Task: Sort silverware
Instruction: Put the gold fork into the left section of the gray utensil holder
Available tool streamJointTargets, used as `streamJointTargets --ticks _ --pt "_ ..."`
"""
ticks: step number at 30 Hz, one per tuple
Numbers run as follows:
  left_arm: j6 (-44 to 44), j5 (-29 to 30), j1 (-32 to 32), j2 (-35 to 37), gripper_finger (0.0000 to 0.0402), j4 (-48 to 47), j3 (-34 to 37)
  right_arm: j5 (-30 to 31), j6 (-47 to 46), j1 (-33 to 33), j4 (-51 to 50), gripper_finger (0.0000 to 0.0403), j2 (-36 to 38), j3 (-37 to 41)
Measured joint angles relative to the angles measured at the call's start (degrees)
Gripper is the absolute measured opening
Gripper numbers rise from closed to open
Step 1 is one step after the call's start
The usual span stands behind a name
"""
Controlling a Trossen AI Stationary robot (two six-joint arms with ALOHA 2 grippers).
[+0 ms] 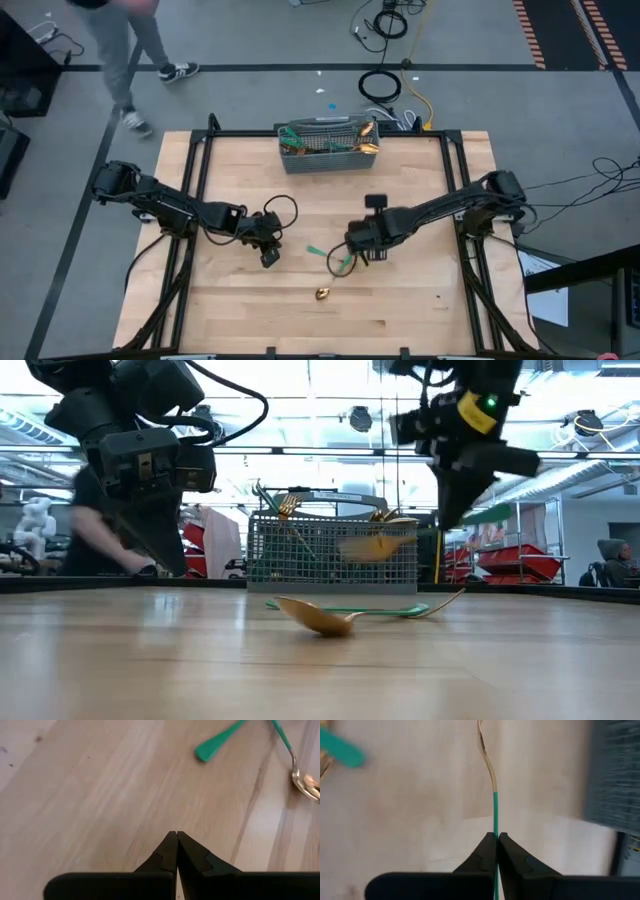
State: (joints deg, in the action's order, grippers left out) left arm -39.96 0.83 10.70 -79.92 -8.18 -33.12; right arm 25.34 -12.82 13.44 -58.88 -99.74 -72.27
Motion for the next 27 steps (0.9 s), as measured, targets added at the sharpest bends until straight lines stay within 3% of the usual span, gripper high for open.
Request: streamJointTargets --ticks 6,10,16,18,27 --pt "0.16 2.06 0.0 -0.01 0.0008 0.06 0.0 7.37 -1.52 -2.56 7.43 0.0001 5.6 -0.07" --pt "-0.05 3.8 0.0 -0.02 0.0008 0.08 0.0 11.27 2.63 -6.28 25.91 0.0001 7.49 -0.11" --pt "-0.09 5.7 -0.01 0.0 0.0008 0.11 0.0 10.22 10.75 -15.47 53.26 0.0 6.32 -0.2" --pt "-0.12 5.71 0.0 0.0 0.0009 0.17 0.0 6.94 12.19 -18.73 60.77 0.0 5.44 0.6" --pt "-0.1 5.7 0.68 -0.01 0.0008 -0.3 0.0 -21.14 12.25 -28.78 91.86 0.0 -3.78 2.08"
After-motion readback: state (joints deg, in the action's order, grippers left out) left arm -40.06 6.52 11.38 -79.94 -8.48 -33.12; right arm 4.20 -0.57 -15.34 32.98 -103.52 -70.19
